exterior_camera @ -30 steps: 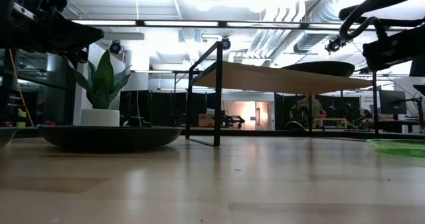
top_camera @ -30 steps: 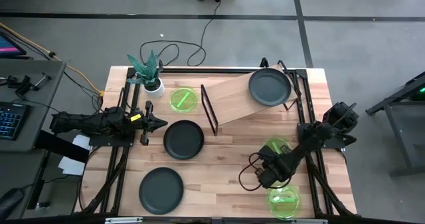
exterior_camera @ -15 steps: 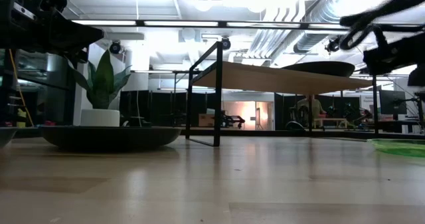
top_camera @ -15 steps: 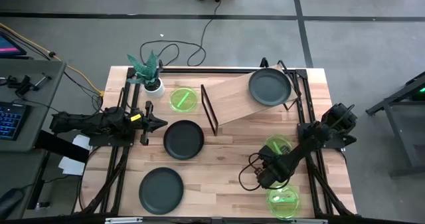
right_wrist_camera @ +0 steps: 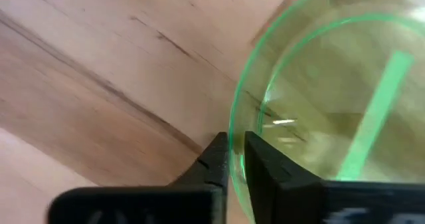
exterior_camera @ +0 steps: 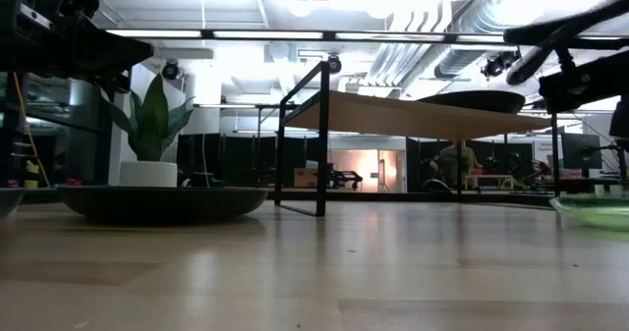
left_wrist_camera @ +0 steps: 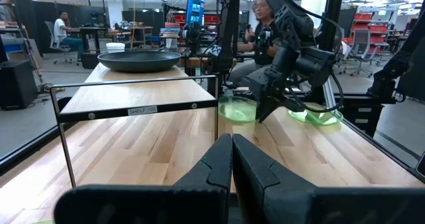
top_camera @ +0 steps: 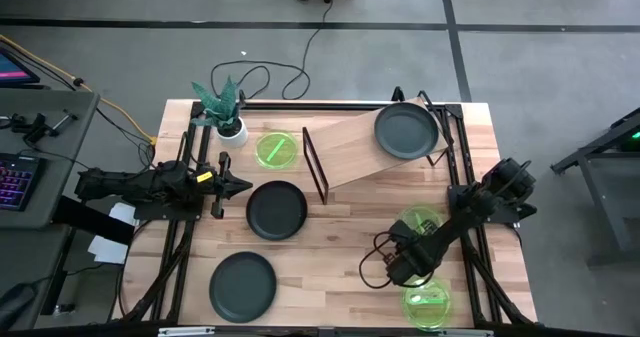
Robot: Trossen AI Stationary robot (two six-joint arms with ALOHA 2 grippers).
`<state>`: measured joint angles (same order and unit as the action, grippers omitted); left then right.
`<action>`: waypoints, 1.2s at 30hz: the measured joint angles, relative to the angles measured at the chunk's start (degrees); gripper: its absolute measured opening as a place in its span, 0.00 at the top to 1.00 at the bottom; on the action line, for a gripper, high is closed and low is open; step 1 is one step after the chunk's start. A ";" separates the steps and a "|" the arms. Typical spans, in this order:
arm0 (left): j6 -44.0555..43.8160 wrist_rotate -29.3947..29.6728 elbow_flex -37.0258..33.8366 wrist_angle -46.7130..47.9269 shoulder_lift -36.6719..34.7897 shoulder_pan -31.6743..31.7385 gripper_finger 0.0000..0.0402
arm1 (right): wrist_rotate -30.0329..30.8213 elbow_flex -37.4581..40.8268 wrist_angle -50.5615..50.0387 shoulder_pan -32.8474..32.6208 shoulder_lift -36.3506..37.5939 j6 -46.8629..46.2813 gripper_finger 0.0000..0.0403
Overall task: Place and stack plates onto a shelf
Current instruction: Put the middle right green plate on the shelf
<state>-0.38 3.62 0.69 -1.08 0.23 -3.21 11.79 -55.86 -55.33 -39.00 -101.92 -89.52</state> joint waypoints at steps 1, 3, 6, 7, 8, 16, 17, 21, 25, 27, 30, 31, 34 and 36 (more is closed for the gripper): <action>0.00 0.01 0.00 0.00 0.00 0.00 0.99 | 0.17 -0.18 -1.46 0.00 -0.10 0.26 0.99; 0.00 0.00 -0.01 0.00 0.01 0.00 0.99 | 0.51 -1.57 -4.05 0.00 -0.28 1.11 0.99; 0.00 0.00 -0.02 0.00 0.02 0.01 0.99 | 1.98 -4.83 -8.06 0.00 -0.11 2.82 1.00; 0.00 0.02 0.00 0.00 0.02 0.01 0.99 | 2.59 -5.91 -10.07 0.00 -0.14 3.46 1.00; 0.00 0.02 -0.01 0.00 0.02 0.01 0.99 | 3.31 -7.22 -11.56 0.00 -0.14 4.47 1.00; 0.00 0.00 -0.02 0.00 0.00 0.01 0.99 | 7.62 -14.25 -13.56 0.00 -0.08 9.94 1.00; 0.00 0.01 -0.02 0.01 0.01 0.00 0.99 | 7.74 -14.20 -13.27 0.00 -0.08 9.98 1.00; 0.00 0.00 -0.02 0.02 0.02 0.01 0.99 | 8.08 -12.34 -10.95 -0.13 -0.06 8.60 1.00; 0.00 0.00 0.00 0.00 0.02 0.01 0.99 | 8.66 -10.56 -9.13 -0.45 -0.06 6.59 0.99; 0.00 0.00 -0.02 0.00 0.02 0.01 0.99 | 10.22 -9.65 -8.31 -0.96 -0.03 4.57 0.95; 0.00 0.01 -0.01 0.00 0.01 0.01 0.99 | 14.07 -7.84 -6.46 -1.95 -0.03 1.27 0.86; 0.00 0.01 -0.02 0.00 0.01 0.01 0.99 | 15.79 -7.13 -5.48 -2.28 -0.03 -0.11 0.82; 0.00 0.01 -0.01 0.00 0.01 0.00 0.99 | 18.49 -4.58 -3.71 -2.69 -0.01 -2.76 0.71; 0.00 0.02 -0.02 0.00 0.02 0.01 0.99 | 18.01 -2.94 -3.28 -2.49 -0.01 -3.77 0.66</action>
<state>-0.38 3.64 0.67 -1.08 0.25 -3.21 29.80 -58.80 -58.61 -41.49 -101.93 -93.29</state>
